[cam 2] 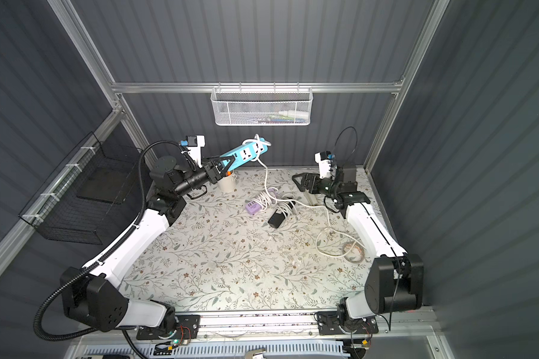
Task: Unwrap the cord wrapped around the power strip
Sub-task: Unwrap the power cord from the power strip.
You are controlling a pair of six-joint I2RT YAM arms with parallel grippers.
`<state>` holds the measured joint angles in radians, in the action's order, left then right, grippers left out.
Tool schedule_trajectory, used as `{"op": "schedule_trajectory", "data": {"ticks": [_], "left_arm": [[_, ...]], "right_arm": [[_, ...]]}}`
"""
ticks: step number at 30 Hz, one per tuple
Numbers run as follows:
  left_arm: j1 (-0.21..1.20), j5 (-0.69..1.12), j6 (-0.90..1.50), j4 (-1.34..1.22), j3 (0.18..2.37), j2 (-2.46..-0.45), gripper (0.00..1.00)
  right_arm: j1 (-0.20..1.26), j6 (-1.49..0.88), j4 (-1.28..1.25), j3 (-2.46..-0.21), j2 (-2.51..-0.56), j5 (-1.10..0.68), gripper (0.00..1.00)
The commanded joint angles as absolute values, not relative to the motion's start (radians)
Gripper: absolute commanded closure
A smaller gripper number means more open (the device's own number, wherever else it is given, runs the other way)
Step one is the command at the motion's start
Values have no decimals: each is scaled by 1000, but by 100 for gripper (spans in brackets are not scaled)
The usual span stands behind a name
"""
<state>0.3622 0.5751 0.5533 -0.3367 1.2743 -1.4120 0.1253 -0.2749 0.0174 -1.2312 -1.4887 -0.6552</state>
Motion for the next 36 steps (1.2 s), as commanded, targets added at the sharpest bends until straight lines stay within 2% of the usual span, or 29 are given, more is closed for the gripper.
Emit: {"op": "schedule_trajectory", "data": {"ticks": [1, 8, 16, 22, 25, 27, 31, 34, 36], "left_arm": [[375, 639, 584, -383, 1317, -1391, 100], [415, 646, 604, -386, 1316, -1386, 100], [441, 642, 621, -395, 1321, -1384, 100], [451, 636, 640, -417, 1320, -1384, 100], [455, 635, 648, -430, 1319, -1384, 100], [456, 629, 648, -432, 1319, -1380, 100], [455, 621, 642, -433, 1319, -1377, 100], [454, 607, 632, -431, 1313, -1373, 100], [451, 596, 621, -425, 1309, -1368, 100]], "right_arm": [[176, -210, -115, -1264, -1540, -738, 1], [277, -141, -290, -1267, -1609, -727, 1], [340, -139, -608, -1152, -1635, -550, 2], [359, -216, -810, -1147, -1722, -484, 8], [373, -239, -844, -1179, -1757, -473, 20], [378, -266, -861, -1195, -1776, -478, 32], [385, -292, -885, -1184, -1779, -479, 66], [385, -296, -872, -1161, -1756, -479, 96], [384, -291, -851, -1138, -1729, -474, 100]]}}
